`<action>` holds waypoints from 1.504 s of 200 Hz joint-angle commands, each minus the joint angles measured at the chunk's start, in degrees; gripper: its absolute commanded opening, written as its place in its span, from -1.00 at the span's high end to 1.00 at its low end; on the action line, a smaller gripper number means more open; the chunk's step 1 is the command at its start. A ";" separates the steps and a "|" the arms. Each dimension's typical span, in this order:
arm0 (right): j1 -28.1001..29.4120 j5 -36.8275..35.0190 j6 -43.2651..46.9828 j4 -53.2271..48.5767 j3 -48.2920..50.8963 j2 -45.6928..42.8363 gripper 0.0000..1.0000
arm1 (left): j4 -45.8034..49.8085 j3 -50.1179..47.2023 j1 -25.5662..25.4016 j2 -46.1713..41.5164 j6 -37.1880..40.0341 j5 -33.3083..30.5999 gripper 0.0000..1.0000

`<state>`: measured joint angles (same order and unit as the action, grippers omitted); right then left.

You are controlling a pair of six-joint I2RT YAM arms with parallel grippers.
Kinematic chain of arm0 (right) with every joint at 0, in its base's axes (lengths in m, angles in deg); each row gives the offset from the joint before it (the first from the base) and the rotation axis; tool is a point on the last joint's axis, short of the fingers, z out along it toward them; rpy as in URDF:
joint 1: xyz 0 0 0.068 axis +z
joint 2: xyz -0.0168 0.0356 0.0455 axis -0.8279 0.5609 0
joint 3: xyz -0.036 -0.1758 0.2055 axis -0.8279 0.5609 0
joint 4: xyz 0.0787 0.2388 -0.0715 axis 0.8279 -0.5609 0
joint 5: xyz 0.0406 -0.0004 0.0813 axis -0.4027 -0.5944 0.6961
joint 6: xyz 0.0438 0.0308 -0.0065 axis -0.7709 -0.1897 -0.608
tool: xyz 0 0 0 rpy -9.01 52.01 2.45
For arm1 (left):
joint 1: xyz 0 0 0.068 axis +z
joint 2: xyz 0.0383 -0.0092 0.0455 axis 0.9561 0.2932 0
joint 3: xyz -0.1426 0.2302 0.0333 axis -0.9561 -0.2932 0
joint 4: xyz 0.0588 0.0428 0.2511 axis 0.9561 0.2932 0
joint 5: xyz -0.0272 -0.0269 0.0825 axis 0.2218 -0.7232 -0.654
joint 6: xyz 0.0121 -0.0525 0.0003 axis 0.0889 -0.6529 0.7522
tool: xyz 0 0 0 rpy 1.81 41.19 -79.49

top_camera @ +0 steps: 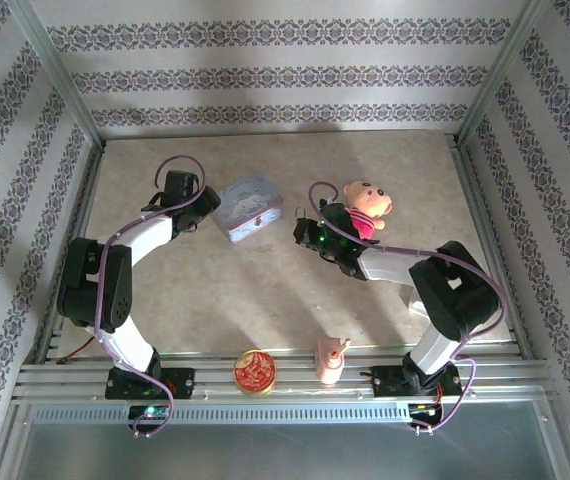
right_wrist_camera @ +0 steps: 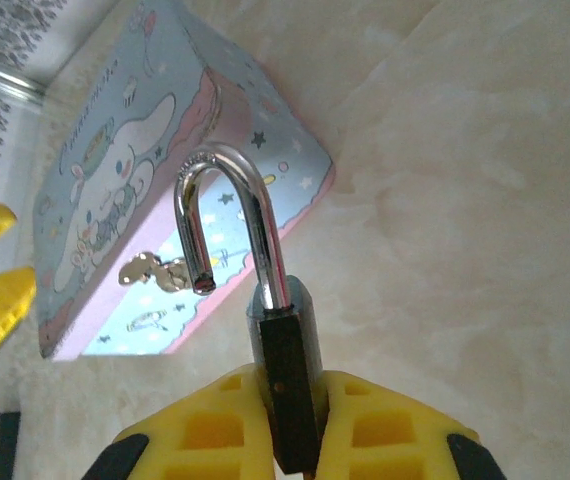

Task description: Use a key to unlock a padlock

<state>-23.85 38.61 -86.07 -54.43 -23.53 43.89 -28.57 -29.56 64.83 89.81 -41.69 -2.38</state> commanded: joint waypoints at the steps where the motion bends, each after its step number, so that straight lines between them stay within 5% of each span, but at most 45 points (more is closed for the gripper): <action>1: 0.23 0.67 4.64 -6.44 -1.82 -2.83 1.00 | 1.88 1.53 1.00 -0.78 0.41 -1.86 -0.71; 22: 0.12 1.42 6.95 -10.60 -3.25 -3.72 1.00 | 1.81 1.12 1.26 -2.31 0.04 -1.75 -1.00; 93: -0.13 3.42 12.00 -20.83 -6.90 -5.70 1.00 | 2.05 -2.03 1.29 -6.75 -0.34 1.72 -0.99; 239: -1.61 8.29 15.22 -28.06 -9.63 -4.27 1.00 | -4.87 5.32 -1.53 9.66 -5.17 17.63 -1.00; 270: -1.88 9.16 17.08 -30.03 -11.25 -2.60 1.00 | -5.93 7.61 -1.66 12.15 -5.86 19.04 -0.77; 301: -2.98 8.91 17.44 -31.00 -12.07 -0.65 1.00 | -5.16 11.29 -1.90 14.27 -5.15 19.31 -0.74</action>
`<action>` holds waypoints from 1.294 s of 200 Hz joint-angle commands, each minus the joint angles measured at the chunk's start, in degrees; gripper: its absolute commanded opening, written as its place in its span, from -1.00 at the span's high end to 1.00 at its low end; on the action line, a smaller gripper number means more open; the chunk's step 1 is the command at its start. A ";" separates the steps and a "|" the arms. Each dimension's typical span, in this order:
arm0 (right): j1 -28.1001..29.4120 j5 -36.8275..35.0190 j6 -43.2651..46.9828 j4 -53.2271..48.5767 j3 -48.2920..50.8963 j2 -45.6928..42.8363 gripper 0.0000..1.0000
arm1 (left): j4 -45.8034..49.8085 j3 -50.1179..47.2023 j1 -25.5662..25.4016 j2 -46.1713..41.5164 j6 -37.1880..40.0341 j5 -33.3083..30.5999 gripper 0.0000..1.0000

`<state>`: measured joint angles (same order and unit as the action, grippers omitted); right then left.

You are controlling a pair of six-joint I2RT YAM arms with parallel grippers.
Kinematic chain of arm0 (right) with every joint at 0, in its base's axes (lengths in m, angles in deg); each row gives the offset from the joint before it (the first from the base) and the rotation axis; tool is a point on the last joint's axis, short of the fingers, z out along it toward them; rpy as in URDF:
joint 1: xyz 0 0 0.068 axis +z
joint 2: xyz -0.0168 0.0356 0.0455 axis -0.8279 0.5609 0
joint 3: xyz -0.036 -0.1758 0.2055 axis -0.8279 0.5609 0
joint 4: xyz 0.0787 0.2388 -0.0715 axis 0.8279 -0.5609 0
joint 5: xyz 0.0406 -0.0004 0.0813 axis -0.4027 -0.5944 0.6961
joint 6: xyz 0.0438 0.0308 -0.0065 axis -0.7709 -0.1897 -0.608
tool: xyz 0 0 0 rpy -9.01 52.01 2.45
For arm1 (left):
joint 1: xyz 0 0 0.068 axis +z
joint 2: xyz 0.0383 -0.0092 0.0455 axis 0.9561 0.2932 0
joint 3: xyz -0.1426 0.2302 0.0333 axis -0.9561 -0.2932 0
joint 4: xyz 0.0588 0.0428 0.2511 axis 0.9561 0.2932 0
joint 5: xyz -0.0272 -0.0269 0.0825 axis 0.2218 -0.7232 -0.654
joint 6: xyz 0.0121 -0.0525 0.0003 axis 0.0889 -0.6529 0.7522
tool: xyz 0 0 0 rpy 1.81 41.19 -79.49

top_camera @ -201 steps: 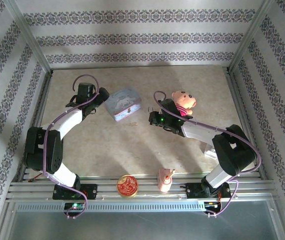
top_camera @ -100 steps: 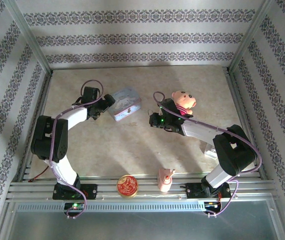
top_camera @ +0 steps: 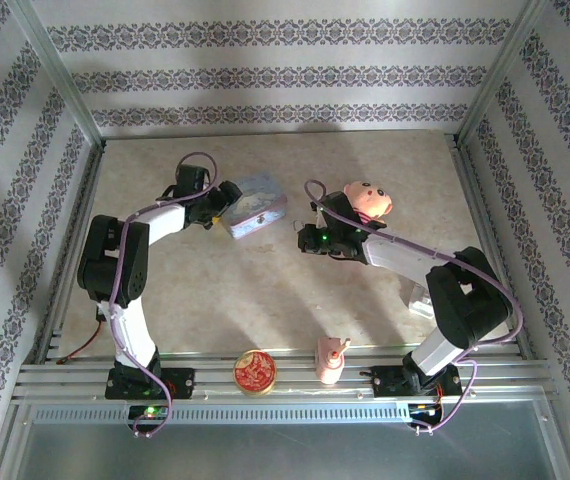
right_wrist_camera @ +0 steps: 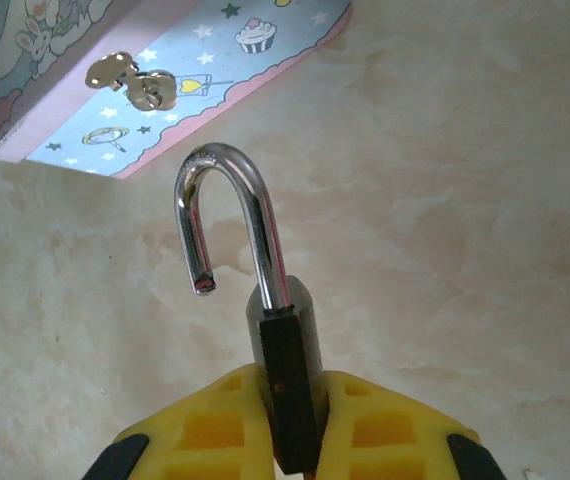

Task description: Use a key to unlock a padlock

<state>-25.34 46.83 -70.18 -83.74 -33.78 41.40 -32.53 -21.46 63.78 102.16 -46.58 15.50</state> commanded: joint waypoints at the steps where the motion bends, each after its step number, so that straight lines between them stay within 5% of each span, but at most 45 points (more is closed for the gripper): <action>1: -1.56 0.64 1.53 -1.65 -1.84 1.91 1.00 | -1.19 3.26 -0.85 2.02 -0.20 1.47 -0.74; 161: -1.35 -11.08 -2.36 -8.88 -3.83 4.47 0.96 | 1.86 17.48 -0.94 9.40 3.09 3.22 -0.87; 259: 0.46 -11.46 -4.64 -8.99 -7.77 9.81 0.82 | 0.87 2.73 0.65 -6.62 6.02 -6.23 -0.99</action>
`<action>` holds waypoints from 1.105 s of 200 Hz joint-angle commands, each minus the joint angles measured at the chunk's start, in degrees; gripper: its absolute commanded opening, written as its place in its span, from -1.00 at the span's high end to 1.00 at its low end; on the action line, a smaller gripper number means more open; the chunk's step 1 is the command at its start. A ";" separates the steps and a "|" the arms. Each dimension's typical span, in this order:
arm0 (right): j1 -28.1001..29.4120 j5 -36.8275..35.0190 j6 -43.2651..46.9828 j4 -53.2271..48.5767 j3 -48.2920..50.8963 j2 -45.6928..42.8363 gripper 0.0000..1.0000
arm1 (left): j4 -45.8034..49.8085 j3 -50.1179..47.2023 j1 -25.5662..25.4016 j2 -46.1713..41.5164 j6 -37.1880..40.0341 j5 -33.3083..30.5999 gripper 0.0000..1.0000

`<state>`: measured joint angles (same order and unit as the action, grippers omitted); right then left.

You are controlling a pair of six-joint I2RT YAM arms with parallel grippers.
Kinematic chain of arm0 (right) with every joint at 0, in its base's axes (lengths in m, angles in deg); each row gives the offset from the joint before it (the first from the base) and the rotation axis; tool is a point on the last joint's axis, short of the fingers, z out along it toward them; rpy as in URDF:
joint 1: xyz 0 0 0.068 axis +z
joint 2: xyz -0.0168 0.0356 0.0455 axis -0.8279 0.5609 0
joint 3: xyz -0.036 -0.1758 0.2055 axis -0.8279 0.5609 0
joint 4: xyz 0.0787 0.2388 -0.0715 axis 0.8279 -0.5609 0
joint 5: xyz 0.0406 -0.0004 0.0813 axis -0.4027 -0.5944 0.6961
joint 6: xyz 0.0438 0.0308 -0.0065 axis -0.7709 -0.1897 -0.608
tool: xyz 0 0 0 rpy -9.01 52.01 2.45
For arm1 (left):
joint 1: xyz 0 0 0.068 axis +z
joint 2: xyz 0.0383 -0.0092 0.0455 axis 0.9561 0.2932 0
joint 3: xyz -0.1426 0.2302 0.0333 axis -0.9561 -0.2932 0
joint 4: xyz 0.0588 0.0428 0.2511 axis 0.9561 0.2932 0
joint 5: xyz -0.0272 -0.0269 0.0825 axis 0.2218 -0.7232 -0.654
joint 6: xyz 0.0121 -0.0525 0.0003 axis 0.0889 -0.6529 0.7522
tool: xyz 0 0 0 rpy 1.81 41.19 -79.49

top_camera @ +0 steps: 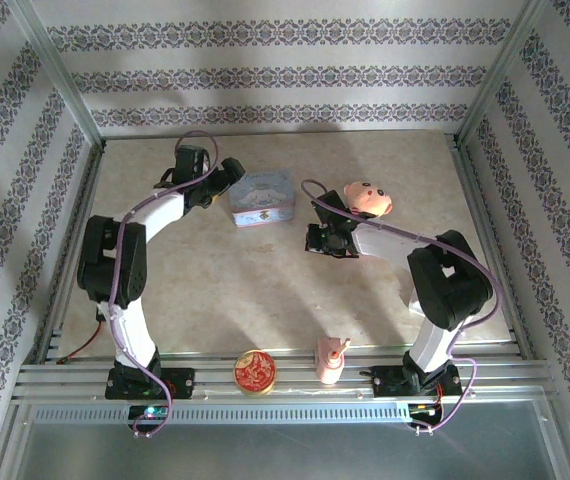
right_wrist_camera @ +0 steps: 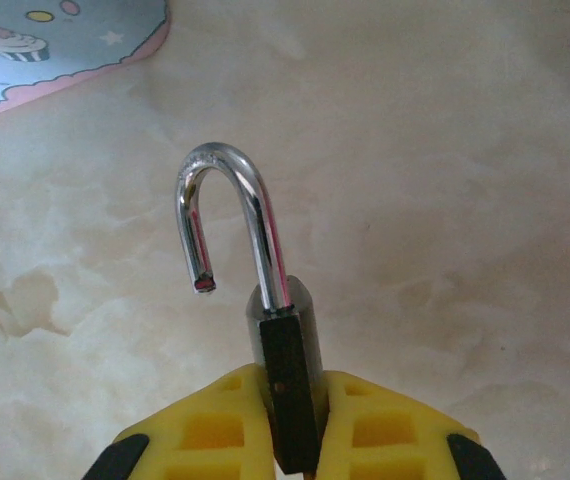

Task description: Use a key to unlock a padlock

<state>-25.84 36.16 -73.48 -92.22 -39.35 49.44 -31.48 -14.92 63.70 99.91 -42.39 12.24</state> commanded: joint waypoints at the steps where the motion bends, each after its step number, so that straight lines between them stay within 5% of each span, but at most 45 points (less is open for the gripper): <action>1: 0.98 -0.74 -1.34 -0.51 -2.18 1.85 0.82 | -0.23 -3.99 0.78 -4.48 1.82 -3.01 -0.99; 75: 0.98 0.63 -1.79 0.28 -2.54 5.49 0.67 | -1.49 -14.83 3.58 -13.09 0.77 -3.92 -0.99; 98: 0.98 0.62 -1.75 0.32 -2.14 4.86 0.44 | -0.57 -16.46 4.41 -15.13 1.33 -4.69 -0.99; 221: 1.27 -7.85 2.42 -7.22 1.75 -16.03 0.11 | 9.77 -23.50 6.87 -32.74 10.57 -25.26 -0.99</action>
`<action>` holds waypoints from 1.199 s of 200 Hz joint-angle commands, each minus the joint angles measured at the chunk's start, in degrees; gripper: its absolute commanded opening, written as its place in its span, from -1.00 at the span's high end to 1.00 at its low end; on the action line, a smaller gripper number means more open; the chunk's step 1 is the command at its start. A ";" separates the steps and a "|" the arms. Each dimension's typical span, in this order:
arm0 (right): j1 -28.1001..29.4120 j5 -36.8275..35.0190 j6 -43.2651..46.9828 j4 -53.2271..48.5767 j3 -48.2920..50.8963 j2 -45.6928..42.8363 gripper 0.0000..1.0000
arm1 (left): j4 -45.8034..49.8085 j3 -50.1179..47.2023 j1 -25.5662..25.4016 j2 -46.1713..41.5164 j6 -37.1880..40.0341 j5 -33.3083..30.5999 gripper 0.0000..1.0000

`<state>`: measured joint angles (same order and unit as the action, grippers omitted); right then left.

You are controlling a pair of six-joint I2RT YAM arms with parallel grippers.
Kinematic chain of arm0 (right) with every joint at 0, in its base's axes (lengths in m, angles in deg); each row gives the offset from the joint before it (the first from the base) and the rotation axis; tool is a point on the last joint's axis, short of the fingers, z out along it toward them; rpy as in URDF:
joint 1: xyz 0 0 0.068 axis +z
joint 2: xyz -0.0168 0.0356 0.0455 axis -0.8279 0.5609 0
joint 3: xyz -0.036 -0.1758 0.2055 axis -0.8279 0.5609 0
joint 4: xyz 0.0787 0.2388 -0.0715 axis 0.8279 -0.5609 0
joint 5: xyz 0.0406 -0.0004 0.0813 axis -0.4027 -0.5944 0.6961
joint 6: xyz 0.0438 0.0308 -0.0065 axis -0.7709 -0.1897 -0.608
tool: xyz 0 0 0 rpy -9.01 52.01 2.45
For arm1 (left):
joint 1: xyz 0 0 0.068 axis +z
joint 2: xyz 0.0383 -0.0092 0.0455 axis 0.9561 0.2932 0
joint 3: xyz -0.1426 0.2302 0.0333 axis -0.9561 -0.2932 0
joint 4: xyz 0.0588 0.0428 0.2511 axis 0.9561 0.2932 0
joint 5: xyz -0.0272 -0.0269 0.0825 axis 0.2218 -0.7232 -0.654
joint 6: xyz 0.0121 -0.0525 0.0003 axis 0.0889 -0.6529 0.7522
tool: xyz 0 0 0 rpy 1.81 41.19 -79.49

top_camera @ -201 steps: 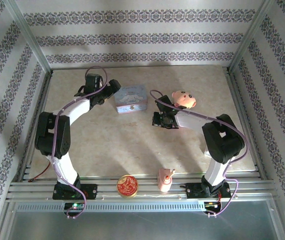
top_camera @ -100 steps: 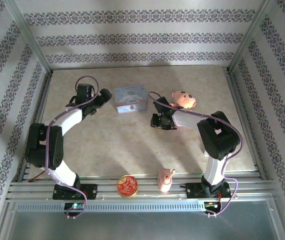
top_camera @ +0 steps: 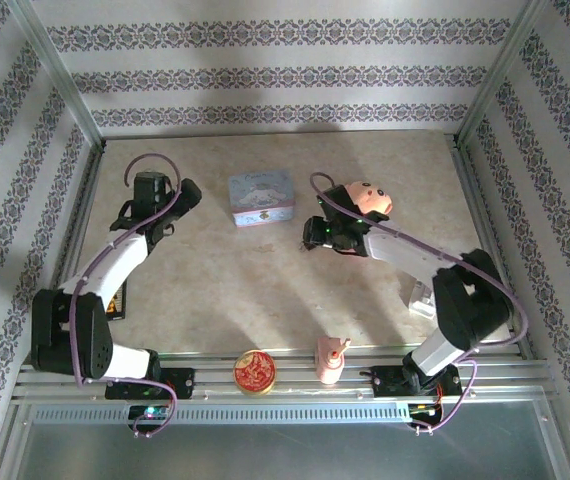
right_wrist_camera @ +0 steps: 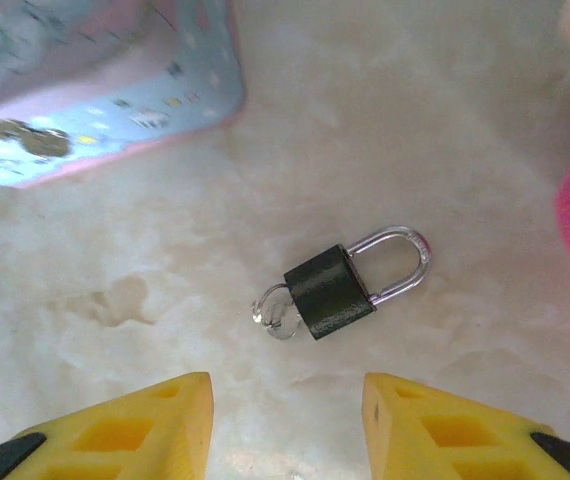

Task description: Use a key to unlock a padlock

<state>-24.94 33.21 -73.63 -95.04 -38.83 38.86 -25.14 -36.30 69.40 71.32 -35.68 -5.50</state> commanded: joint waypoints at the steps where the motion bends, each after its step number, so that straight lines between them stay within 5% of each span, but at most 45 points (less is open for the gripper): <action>1: 0.36 -4.97 2.66 -4.52 1.24 -5.79 0.11 | 3.46 -2.21 1.22 -4.31 3.96 -7.71 -0.99; 82: -11.05 -10.64 5.56 -4.42 14.38 -29.43 -0.30 | -6.66 -15.45 1.62 -19.55 10.70 -18.75 -0.99; 123: -17.96 -16.09 10.38 -0.84 22.69 -40.27 -0.96 | -16.65 -24.34 1.71 -24.13 15.65 -23.11 -0.99; 161: -21.96 -22.28 16.70 6.79 29.29 -45.58 -0.96 | -27.33 -29.75 2.12 -22.98 20.25 -24.92 -0.99; 240: -28.03 -23.85 29.98 24.28 36.71 -39.75 -0.96 | -51.24 -36.08 2.94 -9.94 34.59 -15.21 -0.99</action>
<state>-52.68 11.36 -49.19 -79.78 -4.38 -2.14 -63.91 -70.50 71.26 57.94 -7.06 -25.15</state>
